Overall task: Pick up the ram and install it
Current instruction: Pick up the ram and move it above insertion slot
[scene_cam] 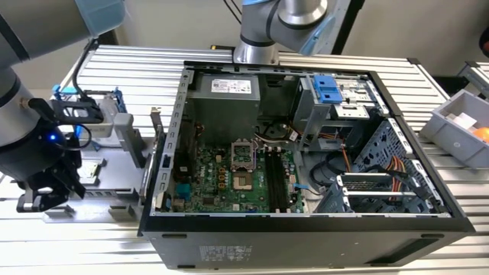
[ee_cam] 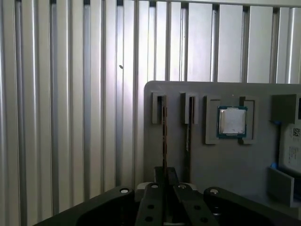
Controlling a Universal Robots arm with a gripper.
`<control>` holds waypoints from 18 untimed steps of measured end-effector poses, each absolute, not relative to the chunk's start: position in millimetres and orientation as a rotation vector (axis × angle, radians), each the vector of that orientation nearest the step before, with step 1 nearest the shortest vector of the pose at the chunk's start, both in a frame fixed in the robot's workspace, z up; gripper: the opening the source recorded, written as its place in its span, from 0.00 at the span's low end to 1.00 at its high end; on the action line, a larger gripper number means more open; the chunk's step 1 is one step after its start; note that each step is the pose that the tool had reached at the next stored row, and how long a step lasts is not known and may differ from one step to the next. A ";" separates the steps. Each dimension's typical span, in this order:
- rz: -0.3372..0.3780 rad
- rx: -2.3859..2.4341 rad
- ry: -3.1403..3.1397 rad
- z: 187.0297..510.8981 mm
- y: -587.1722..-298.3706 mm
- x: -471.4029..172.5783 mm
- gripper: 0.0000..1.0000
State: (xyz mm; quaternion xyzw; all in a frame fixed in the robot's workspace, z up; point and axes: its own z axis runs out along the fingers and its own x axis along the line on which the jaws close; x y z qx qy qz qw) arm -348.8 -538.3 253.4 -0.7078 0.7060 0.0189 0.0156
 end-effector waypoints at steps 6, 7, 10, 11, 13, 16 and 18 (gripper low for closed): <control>0.059 -2.202 2.196 258.6 -538.3 -348.8 0.00; 0.059 -2.202 2.196 259.5 -538.3 -348.8 0.00; 0.059 -2.202 2.196 262.0 -538.3 -348.8 0.00; 0.059 -2.202 2.196 262.8 -538.3 -348.8 0.00; 0.059 -2.202 2.196 264.6 -538.3 -348.8 0.00; 0.059 -2.202 2.196 267.1 -538.3 -348.8 0.00; 0.059 -2.202 2.196 268.9 -538.3 -348.8 0.00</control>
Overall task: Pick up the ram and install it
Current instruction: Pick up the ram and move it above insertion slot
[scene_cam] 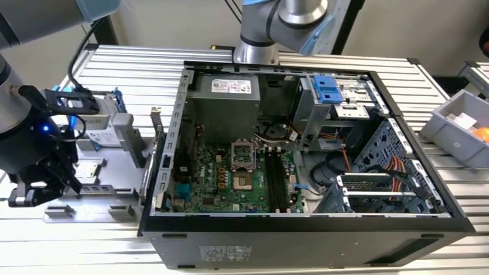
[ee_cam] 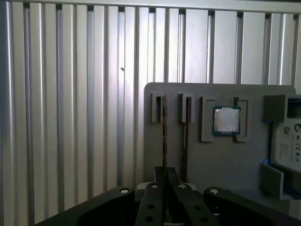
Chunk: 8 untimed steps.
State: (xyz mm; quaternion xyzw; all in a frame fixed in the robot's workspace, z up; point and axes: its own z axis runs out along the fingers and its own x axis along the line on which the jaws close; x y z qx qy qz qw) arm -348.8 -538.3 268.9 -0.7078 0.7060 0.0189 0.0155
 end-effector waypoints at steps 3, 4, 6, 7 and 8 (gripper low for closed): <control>0.059 -2.202 2.196 271.3 -538.3 -348.8 0.00; 0.059 -2.202 2.196 272.0 -538.3 -348.8 0.00; 0.059 -2.202 2.196 273.6 -538.3 -348.8 0.00; 0.059 -2.202 2.196 274.5 -538.3 -348.8 0.00; 0.059 -2.202 2.196 275.4 -538.3 -348.8 0.00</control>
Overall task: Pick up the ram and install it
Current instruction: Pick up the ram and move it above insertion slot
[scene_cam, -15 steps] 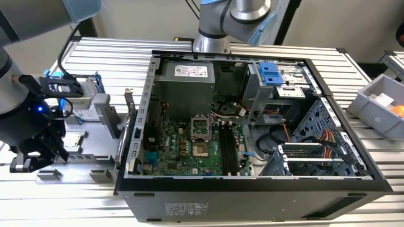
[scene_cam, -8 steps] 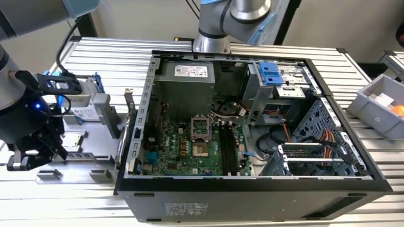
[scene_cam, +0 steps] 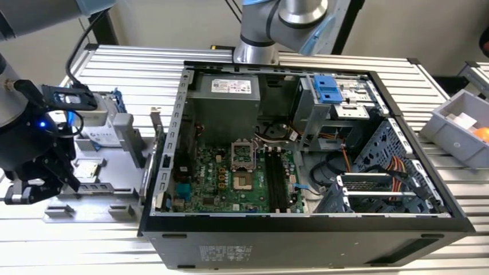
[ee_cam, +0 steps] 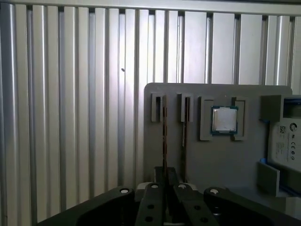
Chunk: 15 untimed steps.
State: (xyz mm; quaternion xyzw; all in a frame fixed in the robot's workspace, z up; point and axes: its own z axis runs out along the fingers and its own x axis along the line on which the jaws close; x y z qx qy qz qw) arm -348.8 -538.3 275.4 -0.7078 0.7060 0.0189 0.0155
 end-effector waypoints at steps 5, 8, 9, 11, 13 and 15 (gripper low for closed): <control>0.059 -2.202 2.196 279.6 -538.3 -348.8 0.00; 0.059 -2.202 2.196 282.8 -538.3 -348.8 0.00; 0.059 -2.202 2.196 283.6 -538.3 -348.8 0.00; 0.059 -2.202 2.196 285.1 -538.3 -348.8 0.00; 0.059 -2.202 2.196 287.3 -538.3 -348.8 0.00; 0.059 -2.202 2.196 288.7 -538.3 -348.8 0.00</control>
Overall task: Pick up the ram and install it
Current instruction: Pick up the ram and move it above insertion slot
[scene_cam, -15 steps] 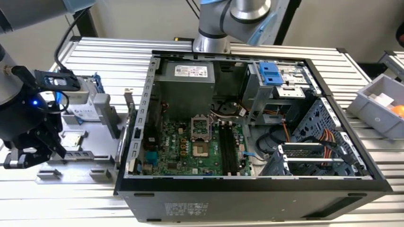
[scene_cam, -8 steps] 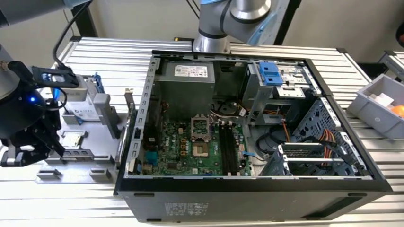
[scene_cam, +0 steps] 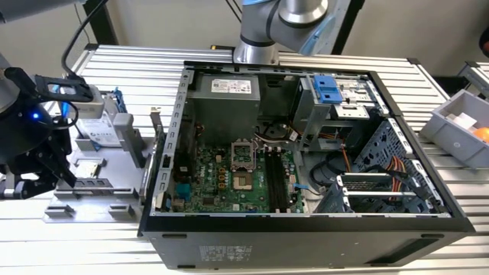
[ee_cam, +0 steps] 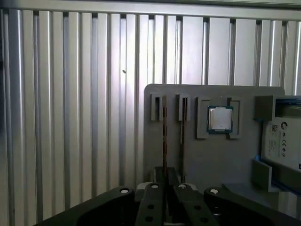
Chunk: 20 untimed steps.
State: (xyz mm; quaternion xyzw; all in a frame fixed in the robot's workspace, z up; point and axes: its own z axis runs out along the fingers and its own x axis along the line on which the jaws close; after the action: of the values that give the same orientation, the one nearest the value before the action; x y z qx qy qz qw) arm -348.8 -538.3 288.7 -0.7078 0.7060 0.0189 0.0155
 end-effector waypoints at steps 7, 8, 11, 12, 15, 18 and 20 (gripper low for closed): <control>0.059 -2.202 2.196 297.0 -538.3 -348.8 0.00; 0.059 -2.202 2.196 297.8 -538.3 -348.8 0.00; 0.059 -2.202 2.196 300.6 -538.3 -348.8 0.00; 0.059 -2.202 2.196 301.6 -538.3 -348.8 0.00; 0.059 -2.202 2.196 304.7 -538.3 -348.8 0.00; 0.059 -2.202 2.196 307.8 -538.3 -348.8 0.00; 0.059 -2.202 2.196 309.7 -538.3 -348.8 0.00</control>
State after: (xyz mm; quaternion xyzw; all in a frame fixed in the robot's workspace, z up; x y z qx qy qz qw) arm -348.8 -538.3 309.7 -0.7078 0.7060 0.0189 0.0155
